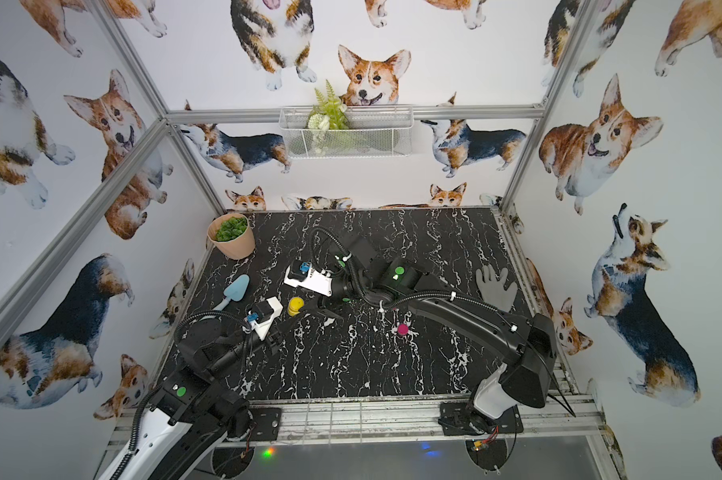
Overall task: Close the paint jar lid
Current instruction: Screw the lid onto the paint jar.
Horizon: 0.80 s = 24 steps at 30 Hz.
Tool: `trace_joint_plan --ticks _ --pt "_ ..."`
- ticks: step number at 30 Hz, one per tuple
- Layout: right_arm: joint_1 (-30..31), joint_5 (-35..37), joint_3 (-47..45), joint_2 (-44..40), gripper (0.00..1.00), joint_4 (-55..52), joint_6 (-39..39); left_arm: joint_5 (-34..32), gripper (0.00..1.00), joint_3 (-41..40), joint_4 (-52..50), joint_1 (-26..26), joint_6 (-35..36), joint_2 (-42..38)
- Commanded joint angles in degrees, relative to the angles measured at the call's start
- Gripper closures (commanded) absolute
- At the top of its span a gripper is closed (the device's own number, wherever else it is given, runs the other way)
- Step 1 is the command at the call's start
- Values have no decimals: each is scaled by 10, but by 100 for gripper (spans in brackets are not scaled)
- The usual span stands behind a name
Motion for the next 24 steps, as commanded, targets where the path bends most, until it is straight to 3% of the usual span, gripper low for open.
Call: trace_joint_plan --ticks 1,19,24 --pt "4 3 12 12 49 -26 -33 5 67 4 8 1 7 -1" --pt "12 7 34 40 56 -25 -30 3 67 4 11 1 7 -3" --pt "15 8 32 38 62 -21 -23 0 67 4 11 1 7 -4"
